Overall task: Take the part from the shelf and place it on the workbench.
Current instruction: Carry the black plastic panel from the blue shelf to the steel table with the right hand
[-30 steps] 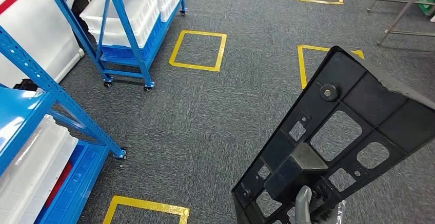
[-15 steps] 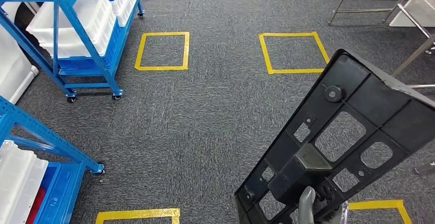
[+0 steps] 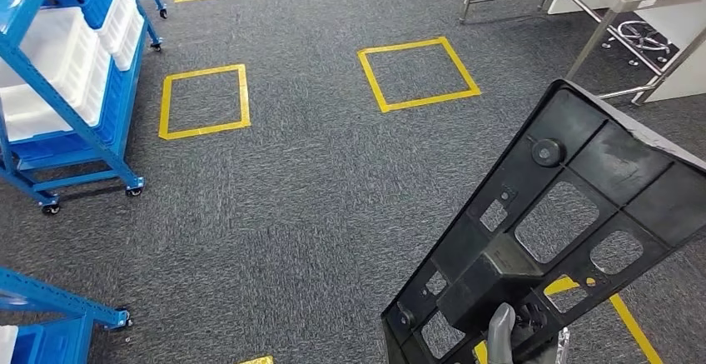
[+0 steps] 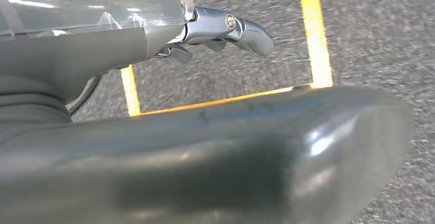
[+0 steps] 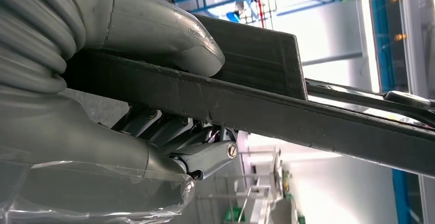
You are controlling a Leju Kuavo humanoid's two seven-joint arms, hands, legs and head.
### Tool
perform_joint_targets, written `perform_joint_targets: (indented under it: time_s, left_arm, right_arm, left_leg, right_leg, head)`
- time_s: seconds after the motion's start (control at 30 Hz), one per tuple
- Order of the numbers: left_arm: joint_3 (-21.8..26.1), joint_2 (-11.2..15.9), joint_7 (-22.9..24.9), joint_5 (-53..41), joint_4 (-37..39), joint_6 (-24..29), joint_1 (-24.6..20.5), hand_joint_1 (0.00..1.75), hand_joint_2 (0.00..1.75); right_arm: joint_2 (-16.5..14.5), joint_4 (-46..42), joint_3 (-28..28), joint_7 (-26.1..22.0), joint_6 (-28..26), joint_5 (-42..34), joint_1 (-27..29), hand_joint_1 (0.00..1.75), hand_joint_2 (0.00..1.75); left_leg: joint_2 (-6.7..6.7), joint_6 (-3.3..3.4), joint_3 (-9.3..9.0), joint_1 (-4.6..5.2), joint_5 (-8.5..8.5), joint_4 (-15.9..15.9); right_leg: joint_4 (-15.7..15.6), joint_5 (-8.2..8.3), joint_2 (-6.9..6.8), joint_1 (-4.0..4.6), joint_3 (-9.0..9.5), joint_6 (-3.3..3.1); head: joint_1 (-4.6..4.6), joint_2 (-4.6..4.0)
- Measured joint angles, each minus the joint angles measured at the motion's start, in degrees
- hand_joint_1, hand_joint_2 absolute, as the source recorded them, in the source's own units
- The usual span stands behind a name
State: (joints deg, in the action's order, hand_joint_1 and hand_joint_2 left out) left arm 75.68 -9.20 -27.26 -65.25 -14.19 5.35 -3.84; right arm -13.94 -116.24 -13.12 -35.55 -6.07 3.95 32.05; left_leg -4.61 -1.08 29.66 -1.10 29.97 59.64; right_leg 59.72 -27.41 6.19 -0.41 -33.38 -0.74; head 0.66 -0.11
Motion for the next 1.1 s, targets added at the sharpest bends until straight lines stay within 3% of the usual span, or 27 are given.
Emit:
perform_joint_targets:
  time_s: [0.03, 0.1, 0.17, 0.23, 0.3, 0.33, 0.37, 0.4, 0.47, 0.53, 0.6, 0.67, 0.7, 0.77, 0.8, 0.83, 0.87, 0.9, 0.97, 1.03, 1.07, 1.1]
  left_arm:
    - [0.1, 0.0, 0.0, 0.1, 0.0, 0.0, 0.0, 0.0, 0.0]
    - [0.3, 0.0, 0.0, 0.3, 0.0, 0.0, 0.0, 0.0, 0.0]
    - [0.5, 0.0, 0.0, 0.5, 0.0, 0.0, -0.1, 0.0, 0.0]
    - [0.7, -0.1, -0.1, 0.7, 0.0, 0.0, 0.1, 0.0, 0.0]
    - [1.0, 0.0, -0.1, 1.0, 0.0, 0.0, 0.4, 0.0, 0.0]
    - [1.1, 0.0, -0.1, 1.2, 0.0, 0.0, 0.4, 0.0, 0.0]
    - [1.2, 0.0, -0.1, 1.3, 0.0, 0.0, 0.4, 0.0, 0.0]
    - [1.3, 0.0, -0.1, 1.4, 0.0, 0.0, 0.3, 0.0, 0.0]
    - [1.4, 0.0, -0.1, 1.6, 0.0, 0.0, 0.3, 0.0, 0.0]
    - [1.5, 0.0, 0.0, 1.8, 0.0, 0.0, 0.3, 0.0, 0.0]
    - [1.7, 0.0, 0.0, 2.0, 0.0, 0.0, 0.2, 0.0, 0.0]
    - [1.9, -0.1, 0.0, 2.2, 0.0, 0.0, 0.1, 0.0, 0.0]
    - [2.0, -0.1, 0.0, 2.3, 0.0, 0.0, 0.1, 0.0, 0.0]
    - [2.3, -0.1, 0.0, 2.3, 0.0, 0.0, 0.4, 0.0, 0.0]
    - [2.3, -0.1, 0.0, 2.3, 0.0, 0.0, 0.5, 0.0, 0.0]
    - [2.4, -0.1, 0.0, 2.3, 0.0, 0.0, 0.6, 0.0, 0.0]
    - [2.4, -0.1, 0.0, 2.3, 0.0, 0.0, 0.6, 0.0, 0.0]
    - [2.5, -0.1, -0.1, 2.3, 0.0, 0.1, 0.6, 0.0, 0.0]
    - [2.6, -0.1, -0.1, 2.3, -0.1, 0.1, 0.5, 0.0, 0.0]
    - [2.7, -0.1, -0.3, 2.3, -0.1, 0.2, 0.5, 0.0, 0.0]
    - [2.7, -0.1, -0.3, 2.3, -0.1, 0.2, 0.4, 0.0, 0.0]
    - [2.7, -0.1, -0.4, 2.3, -0.1, 0.2, 0.4, 0.0, 0.0]
  right_arm:
    - [0.0, 0.0, 0.0, 0.0, 0.1, 0.0, 0.0, 1.75, 1.75]
    - [0.0, 0.0, -0.1, -0.1, 0.2, -0.1, 0.2, 1.75, 1.75]
    - [0.1, 0.1, -0.1, -0.4, 0.5, -0.1, 0.2, 1.75, 1.75]
    - [0.1, 0.3, -0.1, -0.6, 0.8, -0.1, 0.0, 1.75, 1.75]
    - [0.2, 0.7, -0.1, -0.7, 1.0, -0.2, -0.2, 1.75, 1.75]
    - [0.2, 0.9, -0.1, -0.8, 1.0, -0.2, -0.2, 1.75, 1.75]
    - [0.2, 1.2, -0.1, -0.9, 1.1, -0.2, -0.3, 1.75, 1.75]
    - [0.2, 1.4, -0.1, -1.0, 1.2, -0.2, -0.4, 1.75, 1.75]
    - [0.3, 1.8, -0.1, -1.2, 1.6, -0.2, -0.7, 1.75, 1.75]
    - [0.3, 2.0, -0.2, -1.4, 1.9, -0.3, -1.0, 1.75, 1.75]
    - [0.3, 2.3, -0.2, -1.5, 2.0, -0.3, -1.1, 1.75, 1.75]
    - [0.3, 2.4, -0.2, -1.6, 2.0, -0.3, -1.1, 1.75, 1.75]
    - [0.3, 2.5, -0.2, -1.7, 2.0, -0.3, -1.2, 1.75, 1.75]
    - [0.3, 2.7, -0.3, -1.7, 2.1, -0.4, -1.4, 1.75, 1.75]
    - [0.3, 2.8, -0.3, -1.7, 2.1, -0.4, -1.5, 1.75, 1.75]
    - [0.3, 3.0, -0.3, -1.7, 2.1, -0.4, -1.5, 1.75, 1.75]
    - [0.4, 3.2, -0.3, -1.7, 2.1, -0.4, -1.5, 1.75, 1.75]
    - [0.4, 3.4, -0.3, -1.7, 2.2, -0.4, -1.5, 1.75, 1.75]
    - [0.4, 3.6, -0.3, -1.8, 2.2, -0.4, -1.6, 1.75, 1.75]
    - [0.4, 3.8, -0.3, -1.9, 2.3, -0.3, -1.7, 1.75, 1.75]
    - [0.4, 3.8, -0.3, -1.9, 2.3, -0.3, -1.7, 1.75, 1.75]
    - [0.4, 3.9, -0.4, -1.9, 2.3, -0.3, -1.7, 1.75, 1.75]
  left_leg:
    - [-0.73, 0.23, -0.17, 0.04, 0.21, -0.7]
    - [0.4, 0.98, -0.22, 0.21, -0.11, -1.1]
    - [2.03, 1.85, -0.36, 0.18, -0.68, -1.8]
    - [3.79, 2.31, -0.31, 0.28, -0.91, -2.1]
    - [5.67, 2.42, -0.24, 0.47, -0.84, -2.1]
    - [6.56, 2.43, -0.26, 0.51, -0.77, -2.1]
    - [7.36, 2.39, -0.33, 0.53, -0.67, -2.1]
    - [8.06, 2.31, -0.49, 0.53, -0.55, -2.1]
    - [9.21, 1.98, -0.91, 0.68, -0.23, -2.0]
    - [10.22, 1.47, -1.23, 0.91, 0.04, -2.0]
    - [11.34, 0.94, -1.56, 1.03, 0.19, -2.2]
    - [10.18, 0.4, -1.41, 0.9, 1.33, -1.2]
    - [8.71, 0.17, -0.5, 0.81, 2.77, 1.1]
    - [5.79, -0.1, 3.05, 0.6, 6.46, 8.6]
    - [5.27, -0.21, 4.91, 0.56, 7.7, 12.3]
    - [5.1, -0.3, 6.14, 0.54, 7.91, 14.4]
    - [5.05, -0.34, 6.39, 0.5, 6.88, 14.3]
    - [4.81, -0.35, 5.6, 0.42, 4.82, 11.9]
    - [2.9, -0.29, 2.65, 0.18, 0.69, 4.5]
    - [0.78, 0.06, 1.07, 0.03, -0.5, 0.2]
    - [0.36, 0.37, 0.89, 0.12, -0.29, -0.3]
    - [0.94, 0.81, 0.89, 0.16, -0.45, -0.5]
  right_leg:
    - [0.1, 0.13, 0.69, -0.09, -0.39, 0.41]
    - [0.1, 0.51, 1.57, -0.31, -0.97, 1.27]
    - [1.8, -0.64, -1.01, -0.14, -1.96, 1.83]
    - [7.5, -4.06, -4.64, 0.01, -4.64, 2.17]
    - [13.9, -6.77, -5.64, -0.21, -7.6, 2.47]
    - [15.0, -6.69, -5.83, -0.32, -7.97, 2.56]
    - [13.9, -5.58, -6.08, -0.39, -7.2, 2.59]
    - [10.7, -3.76, -6.61, -0.4, -5.37, 2.51]
    - [3.0, -1.0, -9.36, 0.04, -1.13, 1.97]
    - [-0.5, -0.51, -11.03, 0.7, 0.55, 1.23]
    - [-0.8, -0.42, -9.93, 0.87, 0.43, 0.61]
    - [-1.4, -0.04, -8.65, 0.51, 0.6, -0.05]
    - [-1.7, 0.16, -7.94, 0.29, 0.7, -0.38]
    - [-1.7, 0.33, -6.48, 0.17, 0.69, -0.74]
    - [-1.7, 0.34, -5.65, 0.19, 0.65, -0.79]
    - [-1.5, 0.32, -4.81, 0.2, 0.64, -0.8]
    - [-1.4, 0.29, -3.92, 0.18, 0.64, -0.79]
    - [-1.1, 0.21, -3.03, 0.14, 0.64, -0.71]
    - [-0.5, -0.05, -1.43, 0.11, 0.47, -0.34]
    - [0.2, -0.15, -0.21, 0.09, -0.1, 0.29]
    - [0.3, -0.03, 0.42, 0.01, -0.43, 0.69]
    - [0.2, 0.19, 1.01, -0.1, -0.67, 1.09]
  head:
    - [0.0, 0.0]
    - [-0.01, 0.0]
    - [-0.23, 0.0]
    - [-0.46, 0.0]
    - [-0.48, 0.0]
    - [-0.49, 0.0]
    - [-0.49, 0.0]
    - [-0.49, 0.0]
    - [-0.49, 0.0]
    - [-0.45, 0.0]
    - [-0.43, 0.0]
    - [-0.41, 0.0]
    - [-0.39, 0.0]
    - [-0.36, 0.0]
    - [-0.36, 0.0]
    - [-0.36, 0.0]
    - [-0.35, 0.0]
    - [-0.35, 0.0]
    - [-0.36, -0.01]
    - [-0.39, -0.01]
    - [-0.4, -0.01]
    - [-0.42, 0.0]
